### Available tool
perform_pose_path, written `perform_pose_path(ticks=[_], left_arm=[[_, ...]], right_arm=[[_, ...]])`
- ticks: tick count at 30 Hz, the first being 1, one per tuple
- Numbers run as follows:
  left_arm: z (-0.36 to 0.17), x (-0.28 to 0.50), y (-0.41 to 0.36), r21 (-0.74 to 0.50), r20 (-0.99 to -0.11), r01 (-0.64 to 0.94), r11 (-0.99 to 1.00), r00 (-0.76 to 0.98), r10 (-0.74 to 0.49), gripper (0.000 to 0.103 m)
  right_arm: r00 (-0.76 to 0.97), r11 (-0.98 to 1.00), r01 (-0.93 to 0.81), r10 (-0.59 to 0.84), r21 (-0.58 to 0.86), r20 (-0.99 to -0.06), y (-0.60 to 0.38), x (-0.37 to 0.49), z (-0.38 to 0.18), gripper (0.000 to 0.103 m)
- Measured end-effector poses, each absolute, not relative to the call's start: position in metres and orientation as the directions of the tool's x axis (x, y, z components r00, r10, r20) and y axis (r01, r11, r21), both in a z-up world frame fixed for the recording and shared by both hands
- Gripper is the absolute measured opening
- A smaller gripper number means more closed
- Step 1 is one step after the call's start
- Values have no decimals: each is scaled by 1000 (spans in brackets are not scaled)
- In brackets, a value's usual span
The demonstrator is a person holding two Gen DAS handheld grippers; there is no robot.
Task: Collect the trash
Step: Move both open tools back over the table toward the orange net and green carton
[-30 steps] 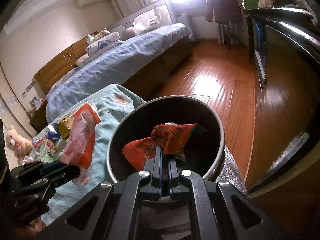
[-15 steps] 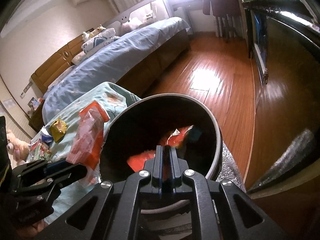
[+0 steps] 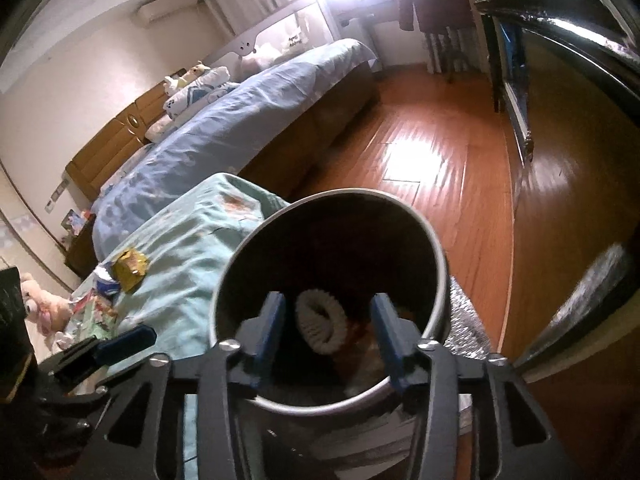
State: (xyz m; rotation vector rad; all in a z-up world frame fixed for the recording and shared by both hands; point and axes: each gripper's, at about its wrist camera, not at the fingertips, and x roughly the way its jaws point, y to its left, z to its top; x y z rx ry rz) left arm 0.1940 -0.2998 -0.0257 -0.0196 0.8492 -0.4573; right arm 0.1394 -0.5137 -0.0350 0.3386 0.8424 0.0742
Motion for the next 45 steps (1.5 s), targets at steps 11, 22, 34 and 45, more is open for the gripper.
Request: perform_pose_path(ticks=[11, 22, 34, 45], left_arm=[[-24, 120, -232, -198, -701, 254, 947, 639, -317, 59], [-20, 58, -156, -219, -700, 87, 972, 680, -218, 60], [-9, 6, -91, -228, -702, -63, 972, 702, -119, 60], [0, -45, -40, -239, -701, -215, 947, 713, -15, 65]], right_arm=[[667, 925, -45, 309, 376, -678, -446, 114, -25, 69], [603, 905, -167, 407, 390, -686, -376, 102, -32, 70], [535, 873, -310, 487, 376, -690, -306, 94, -35, 72], [486, 840, -406, 531, 358, -694, -256, 100, -38, 73]])
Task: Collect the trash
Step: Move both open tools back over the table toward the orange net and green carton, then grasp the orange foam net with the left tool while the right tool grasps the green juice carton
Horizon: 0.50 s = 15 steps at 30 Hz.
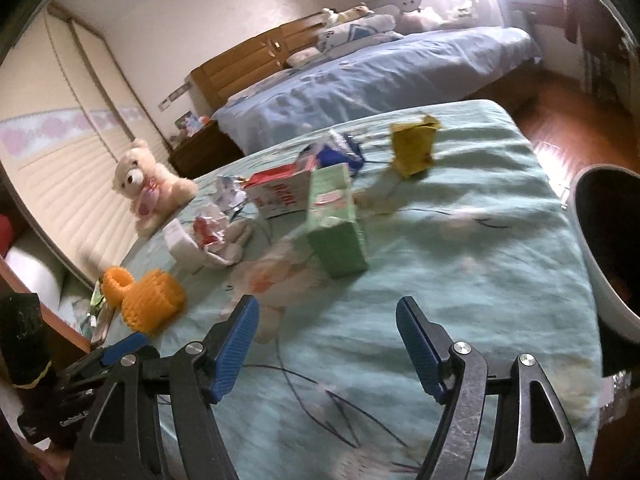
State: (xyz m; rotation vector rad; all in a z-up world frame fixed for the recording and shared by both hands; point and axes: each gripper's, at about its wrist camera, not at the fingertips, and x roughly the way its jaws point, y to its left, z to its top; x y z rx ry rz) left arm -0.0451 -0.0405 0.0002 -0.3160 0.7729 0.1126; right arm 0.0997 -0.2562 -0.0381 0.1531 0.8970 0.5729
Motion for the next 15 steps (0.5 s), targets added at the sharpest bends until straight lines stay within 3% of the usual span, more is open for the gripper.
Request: perform_pose_path(ticks=[15], left_arm=[[-6, -31, 4, -215, -720, -329, 919, 689, 78, 64]], right_arm=[[494, 858, -410, 494, 309, -716, -236, 134, -48, 73]])
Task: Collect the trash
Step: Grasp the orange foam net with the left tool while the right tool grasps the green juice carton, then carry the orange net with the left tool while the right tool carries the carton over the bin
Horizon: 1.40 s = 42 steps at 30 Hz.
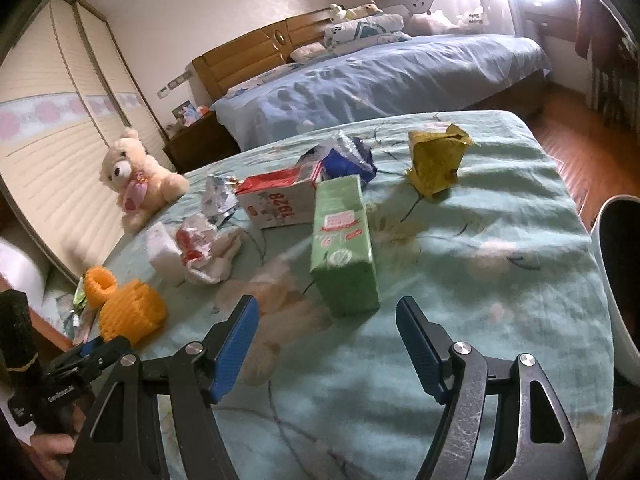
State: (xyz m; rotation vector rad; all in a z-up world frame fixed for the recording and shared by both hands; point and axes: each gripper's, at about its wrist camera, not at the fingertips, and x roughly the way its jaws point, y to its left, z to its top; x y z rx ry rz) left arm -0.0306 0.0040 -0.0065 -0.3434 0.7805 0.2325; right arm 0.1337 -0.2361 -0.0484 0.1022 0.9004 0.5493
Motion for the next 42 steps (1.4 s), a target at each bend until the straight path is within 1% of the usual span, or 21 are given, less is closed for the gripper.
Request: perform_pose_path(ticks=[2, 4, 6, 7, 8, 9, 10, 11, 17, 25, 42], left_arm=[[-10, -24, 5, -217, -716, -323, 921, 694, 75, 61], [-12, -20, 4, -215, -712, -308, 927, 699, 67, 50], [-15, -15, 2, -214, -719, -286, 934, 694, 48, 32], [-15, -15, 1, -214, -719, -278, 936, 694, 42, 27], [-16, -14, 0, -212, -718, -272, 939, 695, 40, 21], [-16, -13, -1, -210, -718, -263, 942, 695, 34, 17], [-16, -13, -3, -206, -718, -261, 943, 695, 36, 16], [-16, -14, -4, -205, -717, -257, 944, 696, 34, 14], [-12, -14, -14, -214, -702, -219, 952, 712, 6, 11], [-10, 2, -50, -226, -686, -96, 969, 722, -88, 11], [-10, 72, -131, -240, -670, 150, 959, 690, -276, 11]], right_arm=[[496, 861, -407, 489, 305, -717, -234, 140, -50, 73], [500, 865, -407, 480, 294, -720, -231, 147, -51, 73], [499, 871, -406, 466, 278, -731, -227, 153, -55, 72], [499, 872, -405, 462, 275, -733, -226, 156, -56, 71], [500, 874, -404, 457, 269, -735, -224, 159, -57, 62], [499, 877, -404, 450, 261, -741, -223, 161, -59, 52], [489, 878, -402, 444, 258, -751, -221, 163, -61, 33], [487, 879, -399, 444, 260, -752, -222, 162, -62, 33], [502, 873, -406, 461, 272, -732, -235, 146, -55, 33], [512, 874, -370, 475, 316, -716, -271, 124, -47, 32], [595, 915, -222, 401, 337, -696, -360, 101, -34, 32]])
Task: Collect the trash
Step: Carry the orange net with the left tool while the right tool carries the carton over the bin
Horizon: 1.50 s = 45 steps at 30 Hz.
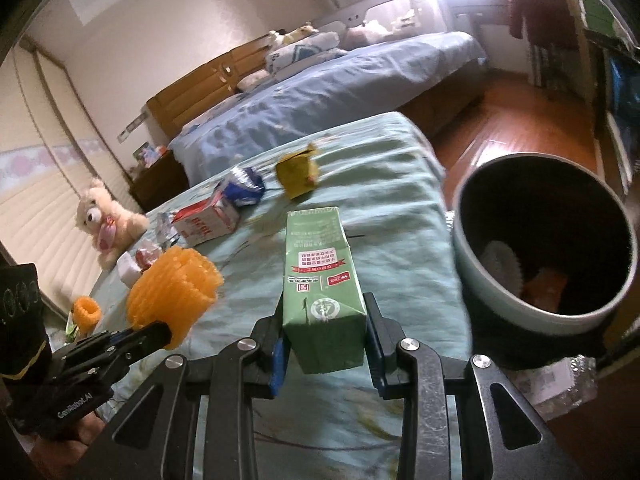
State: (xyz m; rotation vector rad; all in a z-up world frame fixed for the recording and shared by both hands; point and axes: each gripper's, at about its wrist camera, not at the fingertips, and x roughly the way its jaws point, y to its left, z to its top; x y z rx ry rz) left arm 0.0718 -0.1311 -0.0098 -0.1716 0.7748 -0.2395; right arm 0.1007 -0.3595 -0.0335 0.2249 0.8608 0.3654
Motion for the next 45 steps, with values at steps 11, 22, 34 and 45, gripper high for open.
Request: perform_pose_path(ticks=[11, 22, 34, 45], left_arm=[[-18, 112, -174, -231, -681, 247, 941, 650, -337, 11], [-19, 140, -218, -215, -681, 315, 924, 630, -373, 11], [-26, 169, -255, -193, -695, 370, 909, 602, -393, 11], [-27, 197, -280, -192, -710, 396, 898, 575, -405, 11]], right_arm=[[644, 932, -122, 336, 342, -687, -412, 96, -28, 32], [673, 938, -47, 283, 343, -683, -451, 96, -27, 32], [688, 941, 20, 232, 338, -688, -482, 101, -30, 32], [689, 945, 56, 198, 323, -697, -500, 114, -36, 32]])
